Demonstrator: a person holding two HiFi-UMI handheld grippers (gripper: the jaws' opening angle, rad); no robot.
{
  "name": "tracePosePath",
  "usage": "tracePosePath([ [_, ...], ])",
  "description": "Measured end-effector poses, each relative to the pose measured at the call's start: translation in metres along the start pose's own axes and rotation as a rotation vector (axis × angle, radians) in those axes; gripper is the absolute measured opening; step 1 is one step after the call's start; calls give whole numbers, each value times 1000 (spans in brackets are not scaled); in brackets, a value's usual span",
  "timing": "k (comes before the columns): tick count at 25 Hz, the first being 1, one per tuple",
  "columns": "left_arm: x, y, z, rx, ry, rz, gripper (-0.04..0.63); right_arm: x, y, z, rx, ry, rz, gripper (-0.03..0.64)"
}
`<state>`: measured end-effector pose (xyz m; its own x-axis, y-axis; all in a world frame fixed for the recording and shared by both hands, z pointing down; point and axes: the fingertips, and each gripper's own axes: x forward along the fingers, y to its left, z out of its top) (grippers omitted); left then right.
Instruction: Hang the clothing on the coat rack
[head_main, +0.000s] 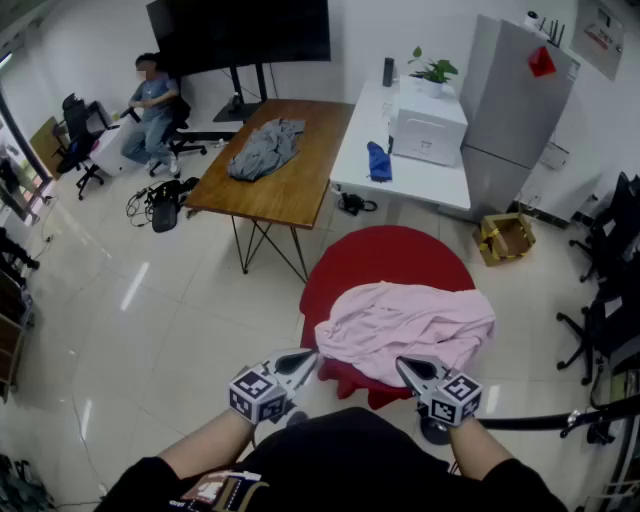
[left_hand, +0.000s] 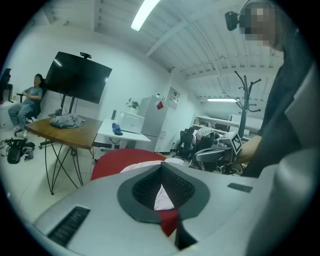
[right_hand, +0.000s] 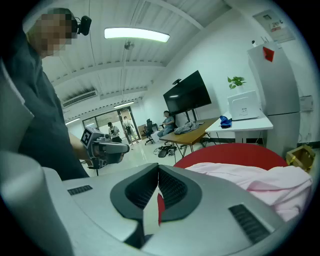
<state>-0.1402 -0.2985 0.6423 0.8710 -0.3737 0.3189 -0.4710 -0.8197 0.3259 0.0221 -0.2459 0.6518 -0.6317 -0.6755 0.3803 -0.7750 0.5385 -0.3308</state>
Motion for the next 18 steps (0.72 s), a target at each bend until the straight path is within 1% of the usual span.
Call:
tracePosePath([
  [5, 1, 26, -3, -14, 12, -11, 0, 62, -20, 6, 20, 25, -21, 10],
  [6, -1, 29, -5, -19, 16, -12, 0, 73, -23, 7, 25, 36, -28, 20],
  [9, -10, 39, -10, -43, 28, -9, 0, 110, -28, 2, 42, 71, -40, 21],
  [10, -15, 43, -13, -50, 32, -8, 0, 122, -28, -2, 47, 85, -40, 25],
  [12, -24, 49, -16, -62, 39, -5, 0, 146, -30, -14, 60, 126, -40, 54],
  [16, -45, 60, -17, -80, 49, 6, 0, 182, -44, -48, 95, 226, -71, 57],
  [18, -57, 67, -17, -85, 58, 23, 0, 196, -52, -63, 125, 268, -93, 110],
])
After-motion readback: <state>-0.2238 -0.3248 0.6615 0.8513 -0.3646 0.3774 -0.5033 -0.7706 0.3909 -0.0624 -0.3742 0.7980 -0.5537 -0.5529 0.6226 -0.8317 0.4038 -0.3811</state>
